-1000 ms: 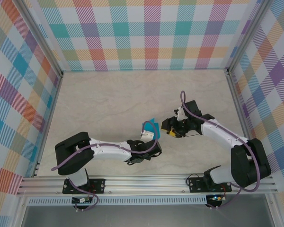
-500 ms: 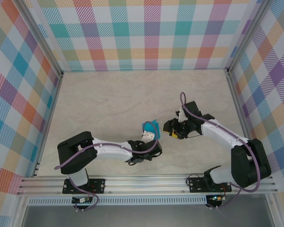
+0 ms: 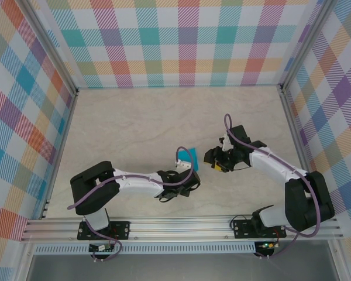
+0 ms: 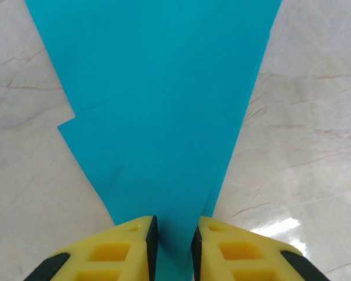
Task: Fold a paper plane with a square sheet of paper (pick it up from the middle)
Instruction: Third fold the triangle at the center of the table.
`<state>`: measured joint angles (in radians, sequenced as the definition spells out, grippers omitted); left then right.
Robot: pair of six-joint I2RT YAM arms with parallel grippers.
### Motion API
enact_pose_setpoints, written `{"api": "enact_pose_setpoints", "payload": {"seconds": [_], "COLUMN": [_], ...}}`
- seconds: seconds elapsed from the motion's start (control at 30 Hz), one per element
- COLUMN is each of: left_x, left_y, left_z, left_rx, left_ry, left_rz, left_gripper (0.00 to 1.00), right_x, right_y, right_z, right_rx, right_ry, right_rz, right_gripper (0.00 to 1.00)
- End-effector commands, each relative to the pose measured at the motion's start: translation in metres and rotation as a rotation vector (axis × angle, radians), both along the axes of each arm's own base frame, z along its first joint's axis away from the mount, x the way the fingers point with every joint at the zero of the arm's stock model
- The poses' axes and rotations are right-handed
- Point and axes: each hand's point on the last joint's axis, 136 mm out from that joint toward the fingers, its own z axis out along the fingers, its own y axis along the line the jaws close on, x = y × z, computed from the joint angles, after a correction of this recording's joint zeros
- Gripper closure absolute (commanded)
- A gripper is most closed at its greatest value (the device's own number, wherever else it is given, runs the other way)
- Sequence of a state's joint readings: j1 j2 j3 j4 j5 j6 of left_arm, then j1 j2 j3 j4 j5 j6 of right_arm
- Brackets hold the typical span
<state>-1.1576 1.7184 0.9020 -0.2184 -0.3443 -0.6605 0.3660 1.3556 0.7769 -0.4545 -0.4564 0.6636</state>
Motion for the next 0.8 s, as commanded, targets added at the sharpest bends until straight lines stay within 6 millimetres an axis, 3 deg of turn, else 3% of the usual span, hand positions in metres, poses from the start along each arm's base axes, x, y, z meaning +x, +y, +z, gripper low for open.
{"api": "enact_pose_setpoints", "payload": {"seconds": [0.0,0.37,0.43,0.63,0.77], "left_x": [0.008,0.014,0.014,0.011,0.005], "left_y": [-0.019,-0.008,-0.009,-0.011,-0.003], "left_z": [0.018,0.014,0.017,0.039,0.054], "left_rx": [-0.044,-0.018,-0.032,-0.115,-0.185], "left_ry": [-0.003,-0.017,-0.021,-0.053,-0.072], "left_rz": [-0.012,0.054,0.055,0.017,0.017], "left_gripper": [0.75,0.77,0.72,0.62,0.58], "right_x": [-0.009,-0.009,-0.009,-0.001,0.009], "right_y": [-0.003,-0.001,0.002,0.025,0.032], "right_z": [-0.002,-0.003,-0.003,0.003,-0.005], "right_rx": [0.01,0.031,0.048,0.181,0.19], "right_ry": [-0.007,-0.009,-0.01,0.024,0.044], "right_rz": [0.023,0.038,0.046,0.096,0.114], "right_gripper": [0.48,0.48,0.47,0.45,0.43]}}
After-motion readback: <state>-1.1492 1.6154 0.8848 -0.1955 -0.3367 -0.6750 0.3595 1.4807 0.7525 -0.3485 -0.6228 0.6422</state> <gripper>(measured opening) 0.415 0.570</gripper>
